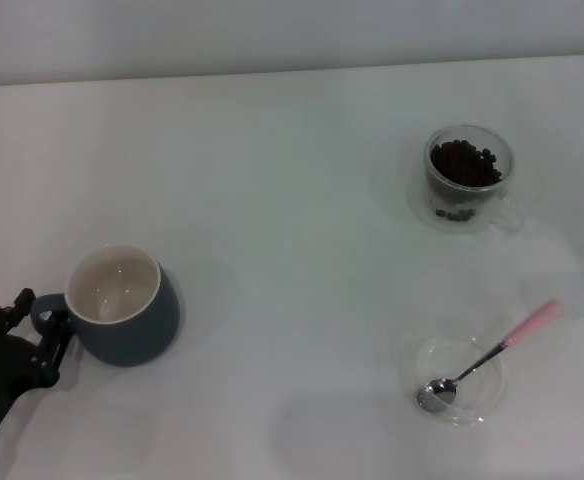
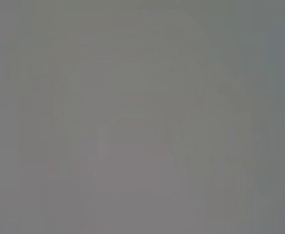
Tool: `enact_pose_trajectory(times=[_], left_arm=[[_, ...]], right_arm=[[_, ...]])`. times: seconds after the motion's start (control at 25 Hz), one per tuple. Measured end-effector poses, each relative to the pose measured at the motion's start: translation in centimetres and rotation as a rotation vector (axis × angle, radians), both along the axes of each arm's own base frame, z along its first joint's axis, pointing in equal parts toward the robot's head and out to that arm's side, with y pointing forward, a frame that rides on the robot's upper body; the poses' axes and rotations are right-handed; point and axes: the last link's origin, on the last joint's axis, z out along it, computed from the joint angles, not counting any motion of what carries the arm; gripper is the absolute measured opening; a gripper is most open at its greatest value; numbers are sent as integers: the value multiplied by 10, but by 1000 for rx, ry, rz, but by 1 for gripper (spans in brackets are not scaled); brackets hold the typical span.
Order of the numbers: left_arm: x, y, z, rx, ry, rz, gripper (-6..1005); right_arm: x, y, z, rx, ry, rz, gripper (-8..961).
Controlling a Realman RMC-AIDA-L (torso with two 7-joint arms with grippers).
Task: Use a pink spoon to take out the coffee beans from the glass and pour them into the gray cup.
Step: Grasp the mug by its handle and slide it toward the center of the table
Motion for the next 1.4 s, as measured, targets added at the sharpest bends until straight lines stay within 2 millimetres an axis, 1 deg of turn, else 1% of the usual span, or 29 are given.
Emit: enact_pose_trajectory(times=[0.12, 0.36, 0.56, 0.68, 0.88, 1.08, 1.28, 1.4], left_arm=[[1, 1, 0, 0, 1, -2, 540], [2, 4, -1, -3, 5, -8, 367], [3, 6, -2, -10, 12, -16, 347], [4, 7, -2, -12, 13, -19, 151], [9, 11, -5, -31, 17, -47, 129], [13, 16, -6, -35, 17, -64, 130], [22, 22, -11, -61, 21, -99, 127], [30, 29, -15, -85, 20, -133, 126]], right_arm=[[0, 0, 0, -1, -1, -2, 751], [0, 1, 0, -2, 0, -5, 751], [1, 1, -1, -3, 1, -9, 751], [1, 1, -2, -4, 3, -10, 751], [1, 1, -3, -6, 6, -11, 751], [1, -1, -4, -7, 8, -14, 751], [2, -1, -4, -8, 8, -15, 751], [1, -1, -5, -10, 7, -13, 751]])
